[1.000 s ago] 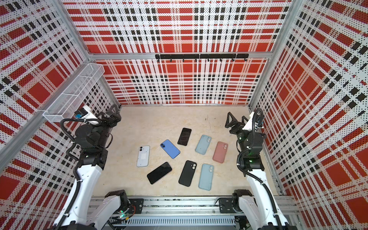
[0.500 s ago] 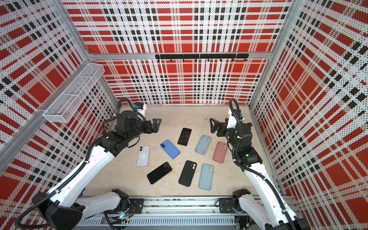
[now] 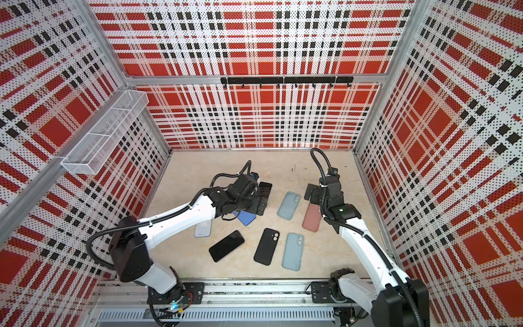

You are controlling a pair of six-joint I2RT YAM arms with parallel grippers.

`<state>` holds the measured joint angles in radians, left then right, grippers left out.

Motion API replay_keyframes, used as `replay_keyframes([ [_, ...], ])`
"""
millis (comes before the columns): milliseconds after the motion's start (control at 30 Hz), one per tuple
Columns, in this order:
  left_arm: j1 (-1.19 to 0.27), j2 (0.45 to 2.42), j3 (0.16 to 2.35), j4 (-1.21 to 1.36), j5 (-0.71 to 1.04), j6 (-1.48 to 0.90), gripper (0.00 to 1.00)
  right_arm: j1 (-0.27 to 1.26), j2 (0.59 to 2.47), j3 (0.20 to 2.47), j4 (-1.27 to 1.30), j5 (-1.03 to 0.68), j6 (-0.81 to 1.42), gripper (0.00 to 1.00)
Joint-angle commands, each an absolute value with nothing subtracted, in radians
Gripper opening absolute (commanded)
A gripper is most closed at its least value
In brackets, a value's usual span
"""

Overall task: Put the phone into the phone case
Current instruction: 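Lower the left gripper and grasp the black phone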

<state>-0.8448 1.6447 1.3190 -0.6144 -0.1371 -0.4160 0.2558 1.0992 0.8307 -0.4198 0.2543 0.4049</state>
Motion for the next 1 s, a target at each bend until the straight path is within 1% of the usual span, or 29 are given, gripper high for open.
replay_keyframes([
  [0, -0.859, 1.715, 1.389, -0.633, -0.122, -0.469, 0.98, 0.248, 1.14, 0.844, -0.439, 0.256, 0.438, 1.0],
  [167, -0.844, 1.826, 1.462, -0.693, -0.182, -0.498, 0.98, 0.246, 1.179, 0.822, -0.393, 0.155, 0.434, 1.0],
  [300, -0.801, 1.916, 1.527, -0.738, -0.176, -0.506, 0.98, 0.247, 1.172, 0.792, -0.334, 0.081, 0.42, 1.0],
  [633, -0.725, 2.129, 1.711, -0.82, -0.16, -0.44, 0.96, 0.247, 1.125, 0.746, -0.297, 0.058, 0.417, 1.0],
  [833, -0.693, 2.217, 1.793, -0.842, -0.135, -0.372, 0.94, 0.247, 1.102, 0.724, -0.287, 0.058, 0.411, 1.0],
  [967, -0.688, 2.275, 1.86, -0.886, -0.151, -0.33, 0.93, 0.247, 1.109, 0.722, -0.279, 0.055, 0.41, 1.0],
])
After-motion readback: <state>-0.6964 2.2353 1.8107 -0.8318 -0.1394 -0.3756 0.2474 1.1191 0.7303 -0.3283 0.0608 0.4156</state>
